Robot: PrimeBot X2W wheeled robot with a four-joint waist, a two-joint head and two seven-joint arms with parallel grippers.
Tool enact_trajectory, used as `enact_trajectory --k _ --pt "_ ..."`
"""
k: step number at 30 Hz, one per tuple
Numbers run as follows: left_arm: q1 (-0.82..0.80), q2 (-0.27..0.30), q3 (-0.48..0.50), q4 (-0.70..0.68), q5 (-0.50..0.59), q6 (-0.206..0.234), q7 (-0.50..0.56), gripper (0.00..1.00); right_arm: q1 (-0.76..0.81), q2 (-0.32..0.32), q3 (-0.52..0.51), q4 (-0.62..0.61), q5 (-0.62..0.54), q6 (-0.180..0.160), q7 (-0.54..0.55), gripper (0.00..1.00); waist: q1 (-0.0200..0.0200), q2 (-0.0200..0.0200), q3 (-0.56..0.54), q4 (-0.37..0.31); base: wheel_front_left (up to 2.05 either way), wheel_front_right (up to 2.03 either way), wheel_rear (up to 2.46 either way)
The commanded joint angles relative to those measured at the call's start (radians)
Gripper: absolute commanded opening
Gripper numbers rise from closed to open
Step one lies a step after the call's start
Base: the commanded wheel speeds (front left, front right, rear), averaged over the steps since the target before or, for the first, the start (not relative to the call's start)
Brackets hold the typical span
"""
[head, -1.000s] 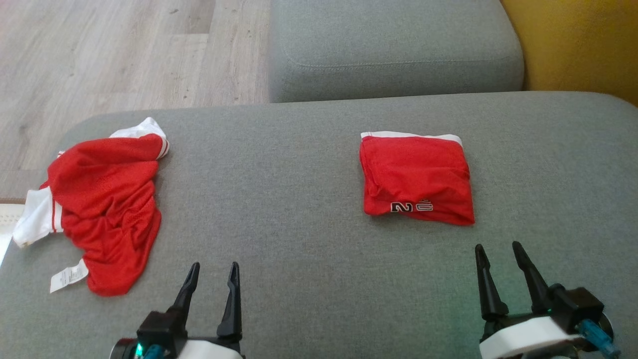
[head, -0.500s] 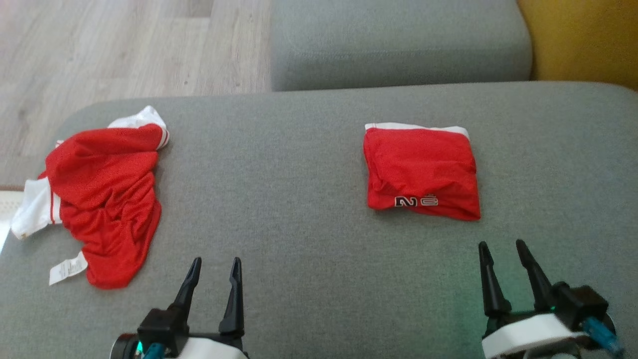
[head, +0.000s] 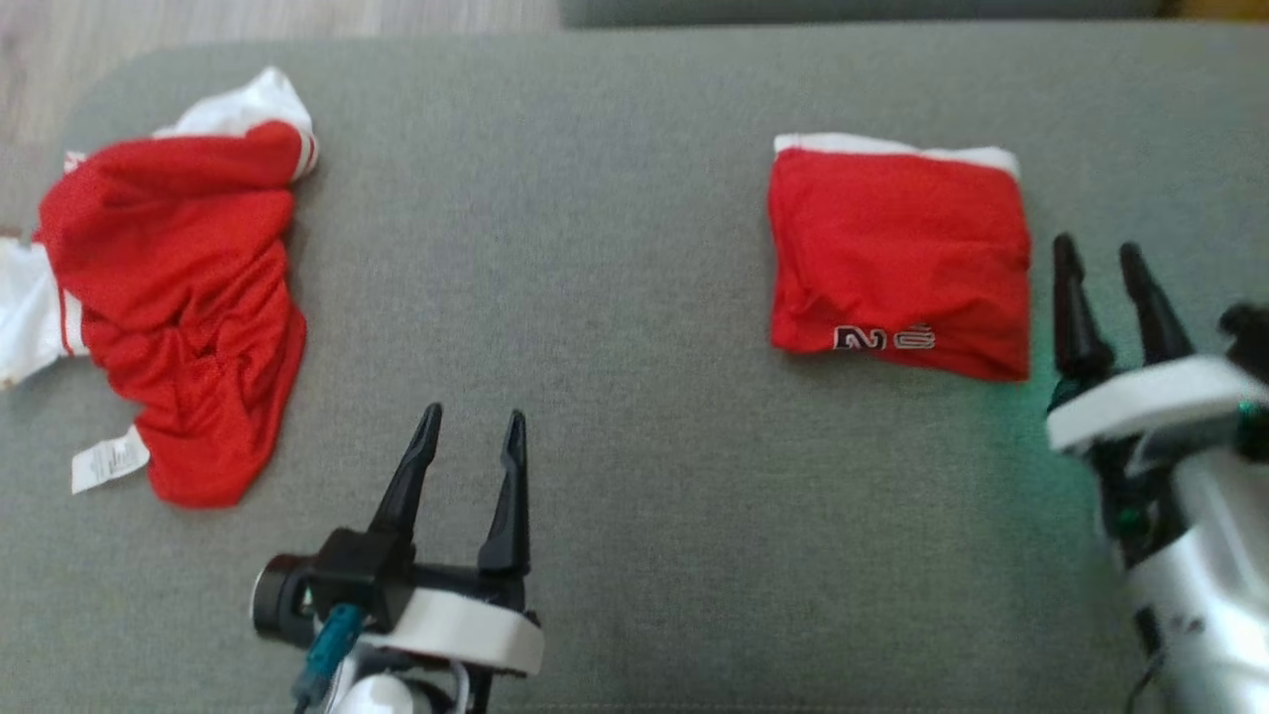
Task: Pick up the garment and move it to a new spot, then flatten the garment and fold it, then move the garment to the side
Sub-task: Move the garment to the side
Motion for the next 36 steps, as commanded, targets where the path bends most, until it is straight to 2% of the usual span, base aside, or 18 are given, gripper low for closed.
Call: enact_trajectory --k 1,6,12,13,14,15,17,20,21,28,29,36 --pt "-0.043 -0.004 0.021 -0.038 -0.005 0.005 -0.012 1.00 -0.037 -0.024 0.023 -0.014 0.022 0.007 0.018 1.00 0.0000 0.0000 0.044 0.015 0.00 0.00 0.00" --pt "-0.089 -0.004 -0.010 -0.043 -0.016 0.020 -0.012 1.00 -0.143 -0.085 0.053 0.099 0.178 0.007 0.173 1.00 0.0000 0.0000 0.098 0.029 0.00 0.00 0.00" --pt "-0.125 -0.004 -0.027 -0.045 -0.025 0.034 -0.012 1.00 -0.201 -0.121 0.107 0.171 0.278 0.007 0.262 1.00 0.0000 0.0000 0.141 0.037 0.00 0.00 0.00" --pt "-0.129 -0.004 -0.028 -0.045 -0.025 0.035 -0.012 1.00 -0.209 -0.123 0.122 0.178 0.286 0.007 0.267 0.78 0.0000 0.0000 0.147 0.036 0.00 0.00 0.00" --pt "-0.132 -0.004 -0.029 -0.046 -0.025 0.037 -0.012 1.00 -0.215 -0.123 0.137 0.183 0.298 0.007 0.274 0.28 0.0000 0.0000 0.153 0.035 0.00 0.00 0.00" --pt "-0.136 -0.004 -0.029 -0.047 -0.024 0.038 -0.012 1.00 -0.220 -0.125 0.154 0.183 0.308 0.007 0.279 0.00 0.0000 0.0000 0.160 0.033 0.00 0.00 0.00" --pt "-0.144 -0.004 -0.031 -0.050 -0.025 0.041 -0.012 1.00 -0.227 -0.140 0.185 0.177 0.316 0.007 0.275 0.00 0.0000 0.0000 0.175 0.027 0.00 0.00 0.00" --pt "-0.162 -0.004 -0.031 -0.068 -0.024 0.041 -0.012 1.00 -0.240 -0.197 0.235 0.164 0.277 0.007 0.238 0.00 0.0000 0.0000 0.204 0.002 0.00 0.00 0.00" --pt "-0.175 -0.004 -0.032 -0.084 -0.019 0.039 -0.012 1.00 -0.252 -0.240 0.266 0.161 0.241 0.007 0.217 0.00 0.0000 0.0000 0.224 -0.023 0.00 0.00 0.00" --pt "-0.227 -0.004 -0.044 -0.129 0.011 0.026 -0.012 1.00 -0.305 -0.390 0.304 0.161 0.134 0.007 0.172 0.00 0.0000 0.0000 0.291 -0.141 0.00 0.00 0.00" --pt "-0.227 -0.004 -0.044 -0.129 0.011 0.026 -0.012 1.00 -0.305 -0.390 0.304 0.161 0.134 0.007 0.172 0.00 0.0000 0.0000 0.291 -0.141 0.00 0.00 0.00" --pt "-0.288 -0.004 -0.067 -0.140 0.085 -0.019 -0.012 1.00 -0.372 -0.454 0.274 0.193 0.028 0.007 0.170 0.00 0.0000 0.0000 0.356 -0.254 0.00 0.00 0.00"
